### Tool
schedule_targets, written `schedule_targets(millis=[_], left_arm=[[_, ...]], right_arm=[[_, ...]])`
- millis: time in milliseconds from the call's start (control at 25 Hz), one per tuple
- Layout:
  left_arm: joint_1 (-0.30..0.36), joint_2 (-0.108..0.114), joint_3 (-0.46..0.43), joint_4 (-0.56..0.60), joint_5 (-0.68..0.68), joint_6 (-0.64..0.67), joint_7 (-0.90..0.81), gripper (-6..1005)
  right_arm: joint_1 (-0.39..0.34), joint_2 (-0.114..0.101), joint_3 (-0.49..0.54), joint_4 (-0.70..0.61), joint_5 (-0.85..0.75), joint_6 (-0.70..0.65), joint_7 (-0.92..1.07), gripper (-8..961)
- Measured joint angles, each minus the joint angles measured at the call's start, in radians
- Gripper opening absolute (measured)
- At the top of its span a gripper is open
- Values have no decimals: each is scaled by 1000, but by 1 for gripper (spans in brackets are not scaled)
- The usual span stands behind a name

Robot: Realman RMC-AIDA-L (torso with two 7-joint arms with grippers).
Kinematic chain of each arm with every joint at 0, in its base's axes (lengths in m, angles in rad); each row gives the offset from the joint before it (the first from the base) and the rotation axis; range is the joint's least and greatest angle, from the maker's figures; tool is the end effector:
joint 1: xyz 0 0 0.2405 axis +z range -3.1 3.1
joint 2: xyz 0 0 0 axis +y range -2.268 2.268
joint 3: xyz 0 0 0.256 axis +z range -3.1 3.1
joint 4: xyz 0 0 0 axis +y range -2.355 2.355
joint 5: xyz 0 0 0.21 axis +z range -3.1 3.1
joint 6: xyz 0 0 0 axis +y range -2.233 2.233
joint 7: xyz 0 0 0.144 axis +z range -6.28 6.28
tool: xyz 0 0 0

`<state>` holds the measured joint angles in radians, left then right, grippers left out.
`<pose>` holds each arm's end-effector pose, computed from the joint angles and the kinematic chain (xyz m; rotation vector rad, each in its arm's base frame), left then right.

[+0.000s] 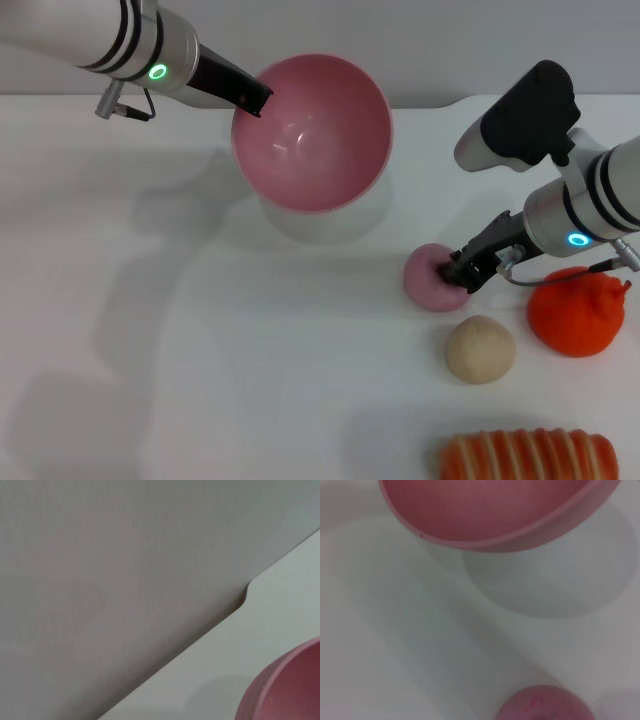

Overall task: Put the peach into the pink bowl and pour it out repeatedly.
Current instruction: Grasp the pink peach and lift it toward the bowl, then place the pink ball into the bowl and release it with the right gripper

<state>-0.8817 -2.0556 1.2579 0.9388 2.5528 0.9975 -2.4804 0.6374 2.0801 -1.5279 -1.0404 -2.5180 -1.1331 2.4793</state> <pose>-0.1393 0.4605 -0.0054 -2.3904 -0.7229 0.0953 0.2040 0.3792 -0.0554 -2.5760 0.8013 -0.3915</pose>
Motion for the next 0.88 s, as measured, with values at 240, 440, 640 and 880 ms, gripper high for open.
schedule_targets(millis=[240,440,640,880], left_arm=[[2,0,0,0,-2,-1,0,41],[4,0,0,0,-1,-2,0,41],[4,1,0,0,0,0,0,41],[4,1,8,0,-1,2,-1,41]], right_arm=[[-9,0,-6,-28,0,-13,3,60],[-96,-5,3,-228,-42,-67,54,23],[-177,-1,70,-486,-149,-131,101,22],[-188,1,176,-731,-154,-192,101,21]])
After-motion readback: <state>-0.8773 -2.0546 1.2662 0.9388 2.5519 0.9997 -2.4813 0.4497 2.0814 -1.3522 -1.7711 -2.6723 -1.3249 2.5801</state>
